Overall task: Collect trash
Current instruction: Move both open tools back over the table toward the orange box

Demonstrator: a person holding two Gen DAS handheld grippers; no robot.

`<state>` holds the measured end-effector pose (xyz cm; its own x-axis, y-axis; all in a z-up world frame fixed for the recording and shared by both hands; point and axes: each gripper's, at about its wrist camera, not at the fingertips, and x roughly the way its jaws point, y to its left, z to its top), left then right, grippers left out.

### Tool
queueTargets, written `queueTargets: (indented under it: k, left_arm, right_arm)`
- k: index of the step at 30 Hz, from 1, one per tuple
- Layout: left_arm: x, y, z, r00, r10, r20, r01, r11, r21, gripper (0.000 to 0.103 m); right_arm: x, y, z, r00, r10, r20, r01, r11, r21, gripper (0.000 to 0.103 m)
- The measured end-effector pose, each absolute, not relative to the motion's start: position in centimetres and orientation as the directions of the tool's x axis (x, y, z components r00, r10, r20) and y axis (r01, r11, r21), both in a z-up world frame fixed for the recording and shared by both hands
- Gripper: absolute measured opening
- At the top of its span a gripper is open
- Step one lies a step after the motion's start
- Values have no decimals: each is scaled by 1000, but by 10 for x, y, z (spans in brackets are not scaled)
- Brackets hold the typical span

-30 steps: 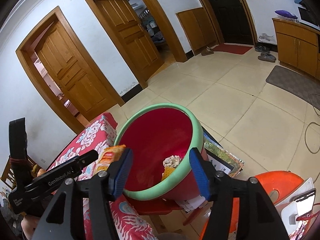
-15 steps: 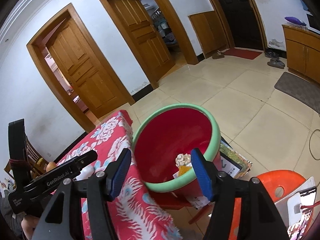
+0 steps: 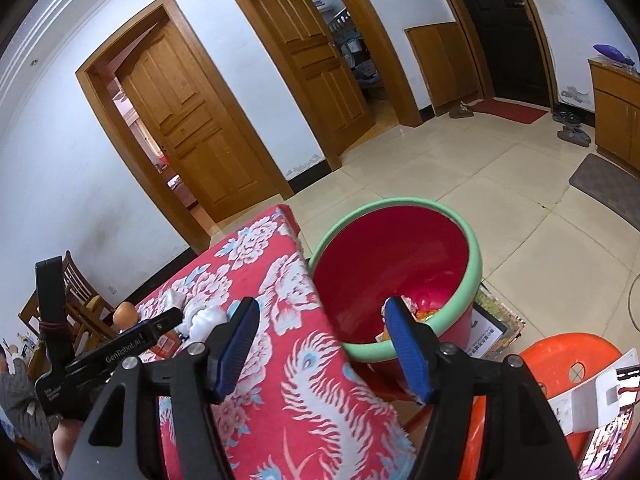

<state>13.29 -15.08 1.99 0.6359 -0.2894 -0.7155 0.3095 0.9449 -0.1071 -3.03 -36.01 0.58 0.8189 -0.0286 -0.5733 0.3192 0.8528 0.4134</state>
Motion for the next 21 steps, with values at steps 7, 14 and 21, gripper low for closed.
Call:
queueTargets:
  k: [7,14,21]
  left_arm:
    - [146,-109,14,656,-213,-724,248,967,-60,63]
    - [167,-73,-1,651,-148,-744,190,981,-29,69]
    - [182,-70,-15,636,-157,-756,232,973,-7,71]
  right_arm:
    - [-21,-342,2,804,-7,-594,299,869,394,68]
    - [-11,-324,0,788,10,-615,280,884,373,69]
    - [0,-307,6,779,20,-626,255,903,347,69]
